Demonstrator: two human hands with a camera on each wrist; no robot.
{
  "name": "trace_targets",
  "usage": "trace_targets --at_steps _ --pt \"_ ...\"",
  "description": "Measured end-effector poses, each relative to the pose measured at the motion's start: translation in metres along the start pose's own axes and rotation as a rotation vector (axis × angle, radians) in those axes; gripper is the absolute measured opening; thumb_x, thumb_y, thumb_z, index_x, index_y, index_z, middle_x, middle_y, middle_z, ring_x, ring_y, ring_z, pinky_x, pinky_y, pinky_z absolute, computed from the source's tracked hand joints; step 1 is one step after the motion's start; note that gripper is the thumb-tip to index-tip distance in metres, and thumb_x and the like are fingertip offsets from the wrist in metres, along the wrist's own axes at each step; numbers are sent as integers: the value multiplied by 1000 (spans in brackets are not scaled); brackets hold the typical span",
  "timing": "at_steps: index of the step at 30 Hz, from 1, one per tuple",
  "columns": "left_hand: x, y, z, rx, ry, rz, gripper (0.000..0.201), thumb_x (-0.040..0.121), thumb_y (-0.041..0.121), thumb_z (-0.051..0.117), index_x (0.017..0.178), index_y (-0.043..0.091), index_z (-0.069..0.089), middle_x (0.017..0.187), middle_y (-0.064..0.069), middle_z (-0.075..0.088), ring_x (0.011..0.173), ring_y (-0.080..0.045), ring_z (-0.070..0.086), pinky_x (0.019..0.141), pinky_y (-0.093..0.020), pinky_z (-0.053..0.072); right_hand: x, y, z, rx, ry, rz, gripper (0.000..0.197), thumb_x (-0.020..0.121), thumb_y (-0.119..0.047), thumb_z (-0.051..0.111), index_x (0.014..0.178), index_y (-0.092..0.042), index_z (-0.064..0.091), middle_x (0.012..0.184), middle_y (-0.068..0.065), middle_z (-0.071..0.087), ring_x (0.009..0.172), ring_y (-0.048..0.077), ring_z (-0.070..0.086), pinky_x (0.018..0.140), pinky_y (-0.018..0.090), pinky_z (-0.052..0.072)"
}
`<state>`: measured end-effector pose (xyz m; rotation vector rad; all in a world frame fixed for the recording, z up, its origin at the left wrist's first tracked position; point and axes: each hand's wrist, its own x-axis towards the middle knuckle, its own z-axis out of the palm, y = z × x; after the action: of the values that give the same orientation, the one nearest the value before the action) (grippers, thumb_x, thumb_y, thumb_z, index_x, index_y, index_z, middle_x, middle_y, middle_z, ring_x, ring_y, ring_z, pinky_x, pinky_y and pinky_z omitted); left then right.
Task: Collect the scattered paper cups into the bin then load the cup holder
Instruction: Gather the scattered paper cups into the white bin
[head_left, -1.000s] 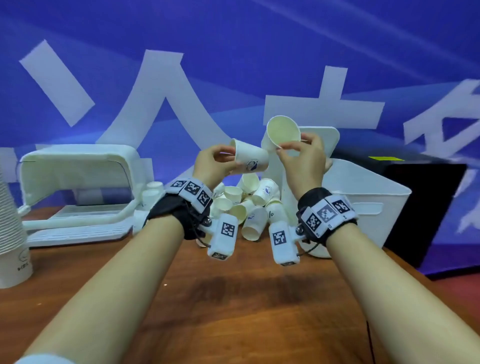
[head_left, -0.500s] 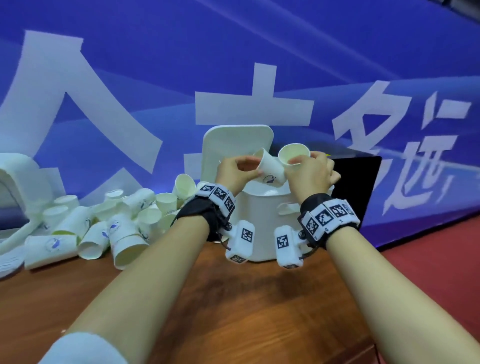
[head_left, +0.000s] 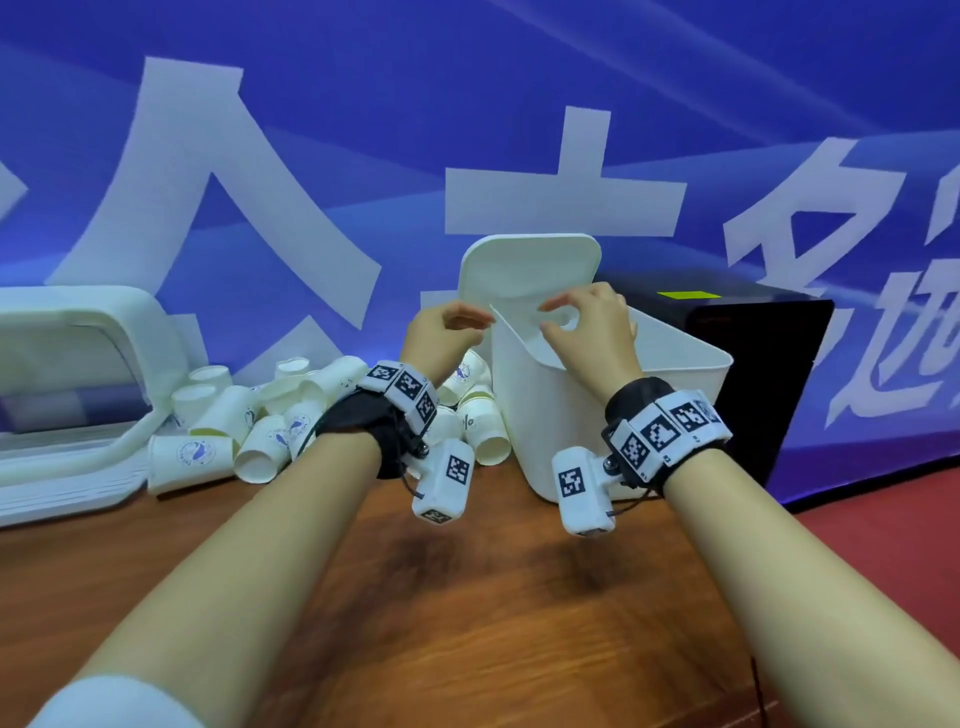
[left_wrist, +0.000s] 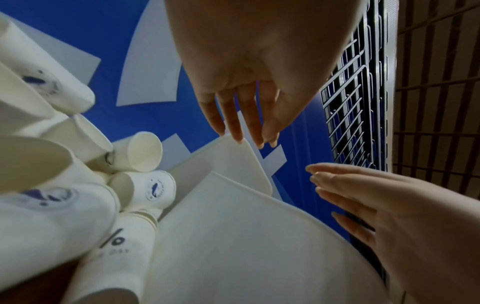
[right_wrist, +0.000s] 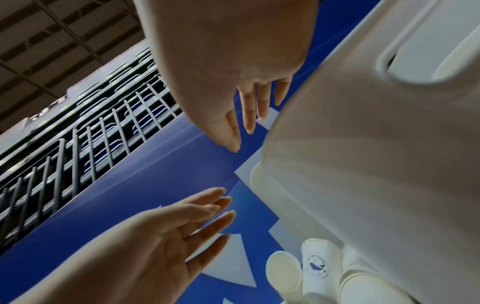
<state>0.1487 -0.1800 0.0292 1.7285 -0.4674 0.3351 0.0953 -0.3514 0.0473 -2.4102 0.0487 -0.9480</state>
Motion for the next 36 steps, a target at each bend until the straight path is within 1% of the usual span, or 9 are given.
trace_targets --at_steps 3,5,8,12,17,22,29,33,36 --pt "-3 -9 -22 84 -7 -85 29 77 -9 60 94 12 71 99 -6 72 96 -15 66 89 -27 51 -6 -26 12 66 -6 -114 22 85 -21 62 106 -24 69 117 3 53 120 21 45 101 34 33" --pt "-6 -18 -35 160 -43 -168 28 74 -7 64 91 14 71 98 -6 71 98 -20 65 91 -33 51 -12 -41 25 129 -24 -178 23 84 -15 63 107 -19 68 114 4 52 113 20 50 95 23 34" --pt "-12 -35 -46 285 -97 -273 25 76 -2 69 97 12 71 103 -6 70 100 -20 63 89 -32 48 -22 -51 50 164 -134 -150 31 86 -12 62 117 -15 62 122 5 50 115 19 51 91 15 32" --pt "-13 -54 -50 378 -151 -326 33 74 16 78 105 14 67 111 -4 69 103 -19 62 89 -30 49 -25 -51 81 106 -269 2 48 88 -16 60 135 -13 47 136 10 45 125 25 47 103 29 35" --pt "-9 -69 -42 564 -236 -435 43 72 35 79 105 13 63 102 -4 63 100 -21 61 95 -39 51 -20 -41 118 -1 -427 291 54 76 -34 59 125 -12 47 122 14 51 113 35 54 96 47 46" --pt "-3 -86 -37 740 -276 -504 41 65 46 78 84 16 59 94 -7 70 88 -25 69 90 -39 54 -18 -22 143 -100 -537 427 51 90 -17 51 138 -6 34 137 18 41 123 34 47 101 38 42" --pt "-6 -96 -30 680 -407 -620 49 72 57 73 82 13 54 100 -11 72 91 -27 70 91 -41 54 -20 -8 159 -156 -555 419 52 91 -16 54 138 -1 36 140 23 40 127 36 44 100 37 39" --pt "-8 -95 -29 650 -428 -680 61 79 58 66 109 5 60 111 -13 68 108 -28 64 100 -40 49 -22 -5 161 -192 -529 386 44 95 -17 50 135 -3 38 138 18 45 125 31 48 100 34 40" --pt "-8 -97 -30 625 -380 -678 66 83 53 63 125 2 54 121 -13 65 114 -30 62 102 -41 47 -24 -6 155 -235 -543 321 32 95 -21 54 121 -4 54 126 13 59 115 30 58 91 32 47"
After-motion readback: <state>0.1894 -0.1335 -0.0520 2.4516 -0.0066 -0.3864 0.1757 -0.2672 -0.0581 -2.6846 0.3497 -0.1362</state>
